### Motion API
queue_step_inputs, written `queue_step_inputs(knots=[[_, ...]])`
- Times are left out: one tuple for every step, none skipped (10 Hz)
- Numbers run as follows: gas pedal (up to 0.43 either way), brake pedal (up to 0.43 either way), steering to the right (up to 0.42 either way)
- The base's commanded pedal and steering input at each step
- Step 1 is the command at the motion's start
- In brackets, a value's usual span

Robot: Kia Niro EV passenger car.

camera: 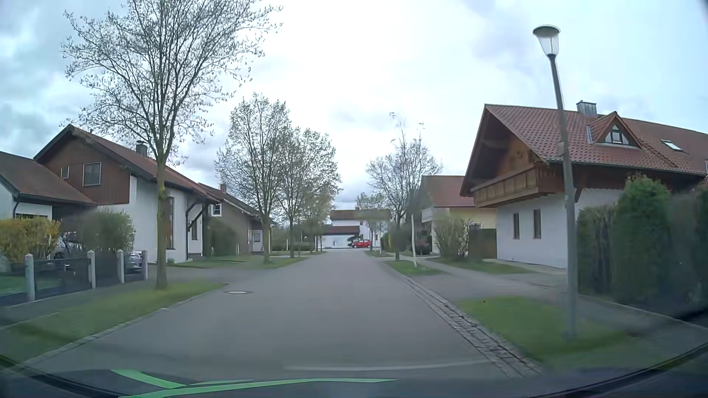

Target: Follow the waypoints while adhering to traffic rules and regulations

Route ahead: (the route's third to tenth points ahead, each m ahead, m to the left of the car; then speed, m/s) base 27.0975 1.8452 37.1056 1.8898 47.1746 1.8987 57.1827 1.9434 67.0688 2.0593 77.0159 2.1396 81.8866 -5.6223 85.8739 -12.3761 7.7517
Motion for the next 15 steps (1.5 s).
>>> queue_step_inputs(knots=[[0.098, 0.000, 0.000], [0.098, 0.000, 0.000], [0.098, 0.000, 0.000], [0.098, 0.000, 0.000], [0.098, 0.000, 0.000], [0.098, 0.000, 0.000], [0.098, 0.000, 0.000], [0.098, 0.000, 0.000], [0.098, 0.000, 0.000], [0.098, 0.000, 0.000], [0.098, 0.000, 0.000], [0.098, 0.000, 0.000], [0.098, 0.000, 0.000], [0.098, 0.000, 0.000], [0.098, 0.000, 0.000]])
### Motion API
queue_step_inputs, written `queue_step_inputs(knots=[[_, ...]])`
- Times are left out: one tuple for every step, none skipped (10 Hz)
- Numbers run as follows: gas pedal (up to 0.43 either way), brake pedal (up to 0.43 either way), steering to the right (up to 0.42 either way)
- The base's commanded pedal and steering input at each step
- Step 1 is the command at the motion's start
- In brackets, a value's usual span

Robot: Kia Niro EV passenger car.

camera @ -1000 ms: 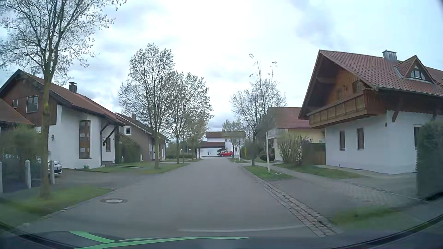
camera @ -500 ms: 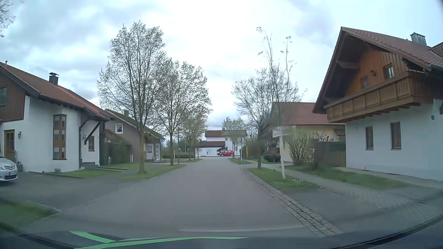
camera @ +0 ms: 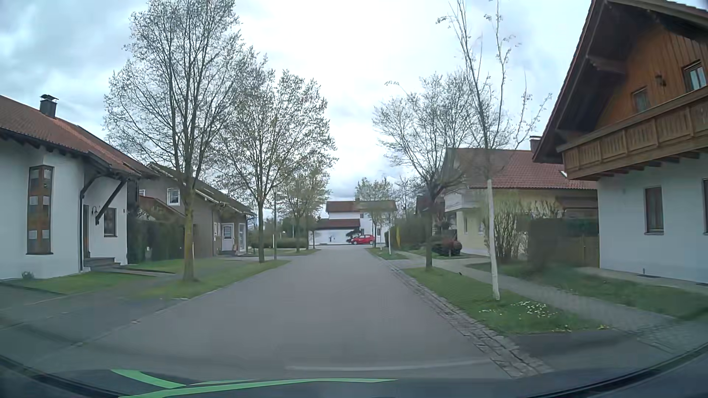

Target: Follow the waypoints while adhering to traffic rules and regulations

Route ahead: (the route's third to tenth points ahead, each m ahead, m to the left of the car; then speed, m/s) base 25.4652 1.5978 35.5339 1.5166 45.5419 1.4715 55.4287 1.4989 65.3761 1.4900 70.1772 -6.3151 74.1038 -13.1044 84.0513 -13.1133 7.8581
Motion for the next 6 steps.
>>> queue_step_inputs(knots=[[0.098, 0.000, 0.000], [0.098, 0.000, 0.000], [0.098, 0.000, 0.000], [0.098, 0.000, 0.000], [0.098, 0.000, 0.000], [0.079, 0.000, 0.000]])
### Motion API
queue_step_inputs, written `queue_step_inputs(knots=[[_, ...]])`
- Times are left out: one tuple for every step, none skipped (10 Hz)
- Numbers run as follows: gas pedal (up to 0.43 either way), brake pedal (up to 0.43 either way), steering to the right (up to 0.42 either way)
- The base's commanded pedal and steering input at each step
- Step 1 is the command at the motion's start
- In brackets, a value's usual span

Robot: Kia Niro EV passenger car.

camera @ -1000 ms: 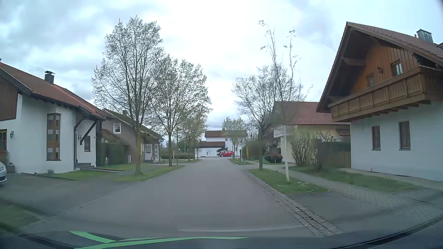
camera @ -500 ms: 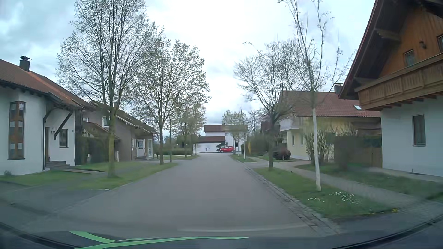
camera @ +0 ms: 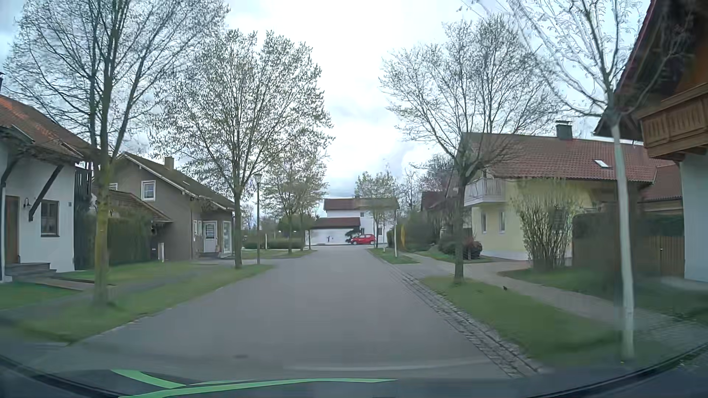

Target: Follow the waypoints while adhering to traffic rules and regulations

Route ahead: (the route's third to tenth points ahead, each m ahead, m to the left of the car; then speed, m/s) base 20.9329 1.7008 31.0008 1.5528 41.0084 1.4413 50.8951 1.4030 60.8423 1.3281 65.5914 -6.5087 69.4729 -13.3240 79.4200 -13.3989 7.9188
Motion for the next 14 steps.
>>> queue_step_inputs(knots=[[0.039, 0.000, 0.000], [0.000, 0.000, 0.000], [0.000, 0.000, 0.000], [0.000, 0.000, 0.000], [0.000, 0.000, 0.000], [0.000, 0.000, 0.000], [0.000, 0.000, 0.000], [0.000, 0.000, 0.000], [0.000, 0.000, 0.000], [0.000, 0.000, 0.000], [0.000, 0.000, 0.000], [0.000, 0.000, 0.000], [0.000, 0.000, 0.000], [0.000, 0.000, 0.000]])
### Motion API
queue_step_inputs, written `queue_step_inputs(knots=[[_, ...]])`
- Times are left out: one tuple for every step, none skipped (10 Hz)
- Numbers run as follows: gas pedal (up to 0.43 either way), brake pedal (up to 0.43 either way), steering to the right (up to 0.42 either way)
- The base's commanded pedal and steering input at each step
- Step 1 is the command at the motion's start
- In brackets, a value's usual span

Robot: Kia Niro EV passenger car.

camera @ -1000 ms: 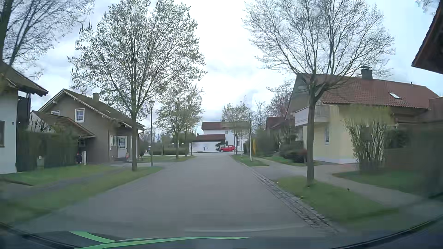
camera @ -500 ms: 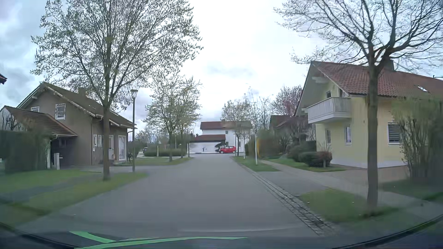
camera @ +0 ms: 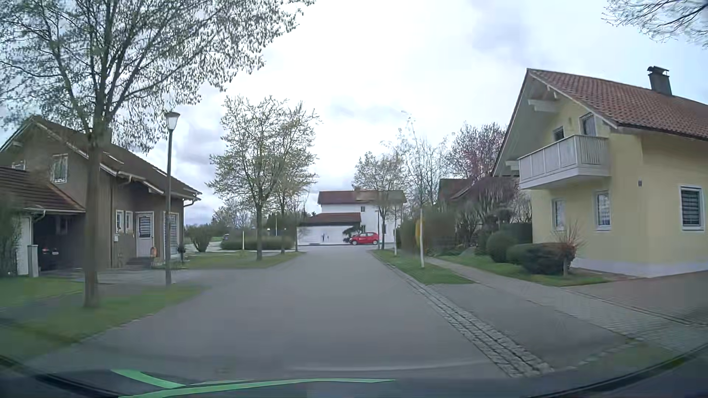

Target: Follow the waypoints while adhering to traffic rules and regulations

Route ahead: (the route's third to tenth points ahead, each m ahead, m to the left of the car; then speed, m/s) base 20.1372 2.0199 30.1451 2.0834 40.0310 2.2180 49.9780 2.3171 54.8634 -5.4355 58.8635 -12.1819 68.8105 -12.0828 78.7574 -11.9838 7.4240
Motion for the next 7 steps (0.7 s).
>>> queue_step_inputs(knots=[[0.000, 0.000, 0.000], [0.000, 0.000, 0.000], [0.000, 0.000, 0.000], [0.000, 0.000, 0.000], [0.000, 0.000, 0.000], [0.000, 0.000, 0.000], [0.000, 0.000, 0.000]])
